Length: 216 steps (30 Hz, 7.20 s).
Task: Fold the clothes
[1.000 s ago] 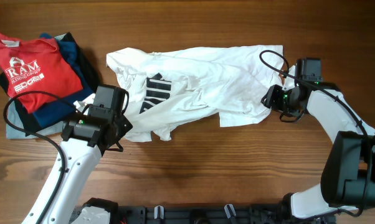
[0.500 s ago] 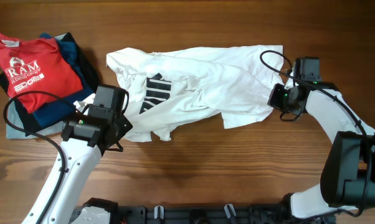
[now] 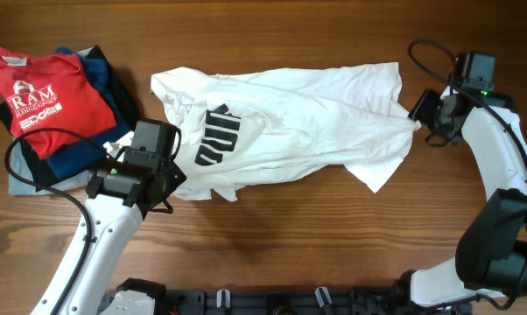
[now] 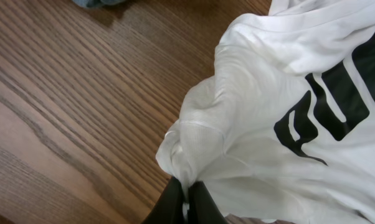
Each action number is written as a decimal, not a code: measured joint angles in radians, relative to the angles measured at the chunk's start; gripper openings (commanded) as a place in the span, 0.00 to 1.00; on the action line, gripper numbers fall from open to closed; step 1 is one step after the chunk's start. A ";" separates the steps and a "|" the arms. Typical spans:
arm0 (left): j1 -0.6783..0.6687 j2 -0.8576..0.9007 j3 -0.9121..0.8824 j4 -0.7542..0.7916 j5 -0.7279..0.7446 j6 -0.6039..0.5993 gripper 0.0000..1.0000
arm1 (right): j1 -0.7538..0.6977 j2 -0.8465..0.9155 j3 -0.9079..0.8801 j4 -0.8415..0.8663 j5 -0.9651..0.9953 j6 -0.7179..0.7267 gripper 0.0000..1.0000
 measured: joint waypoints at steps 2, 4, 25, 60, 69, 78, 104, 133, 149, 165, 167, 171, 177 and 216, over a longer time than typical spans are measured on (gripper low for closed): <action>0.000 0.000 0.000 0.000 0.000 0.000 0.04 | 0.003 0.000 -0.003 -0.101 -0.007 0.000 0.67; 0.000 0.000 0.000 0.000 0.000 0.000 0.04 | 0.003 0.000 -0.012 -0.169 -0.026 0.000 0.68; 0.000 0.000 0.000 0.014 0.000 0.000 0.05 | 0.183 0.000 -0.266 -0.080 -0.185 -0.022 0.69; 0.000 0.000 0.000 0.014 0.002 0.000 0.04 | 0.224 -0.006 -0.318 0.021 -0.143 0.018 0.04; 0.001 -0.001 0.028 0.011 0.041 0.078 0.04 | 0.146 -0.142 -0.233 -0.142 -0.138 0.038 0.04; 0.122 -0.044 0.277 -0.071 0.047 0.148 0.04 | -0.021 -0.496 0.029 -0.292 -0.073 0.000 0.04; 0.380 -0.063 0.740 -0.210 0.283 0.282 0.04 | -0.131 -0.550 0.451 -0.421 -0.038 -0.014 0.04; 0.284 0.502 1.264 0.234 0.422 0.406 0.04 | -0.130 -0.085 0.724 -0.020 -0.213 0.038 0.04; 0.277 0.875 1.221 -0.659 0.410 0.480 0.04 | -0.130 0.188 0.717 -0.653 -0.079 -0.113 0.04; 0.172 0.876 0.649 -0.529 0.397 0.536 0.04 | -0.131 0.212 0.307 -0.653 -0.031 -0.129 0.05; 0.155 0.858 0.521 -0.462 0.397 0.534 0.04 | -0.132 0.208 0.212 -0.603 -0.030 -0.122 0.04; 0.158 0.771 0.318 -0.320 0.396 0.531 0.04 | -0.146 0.161 0.061 -0.501 -0.039 -0.094 0.04; 0.193 0.539 0.116 -0.201 0.397 0.502 0.04 | -0.222 0.008 -0.089 -0.410 -0.061 -0.021 0.04; 0.342 -0.203 0.080 -0.273 0.265 0.223 0.04 | -0.407 -0.459 -0.148 -0.444 0.018 0.140 0.04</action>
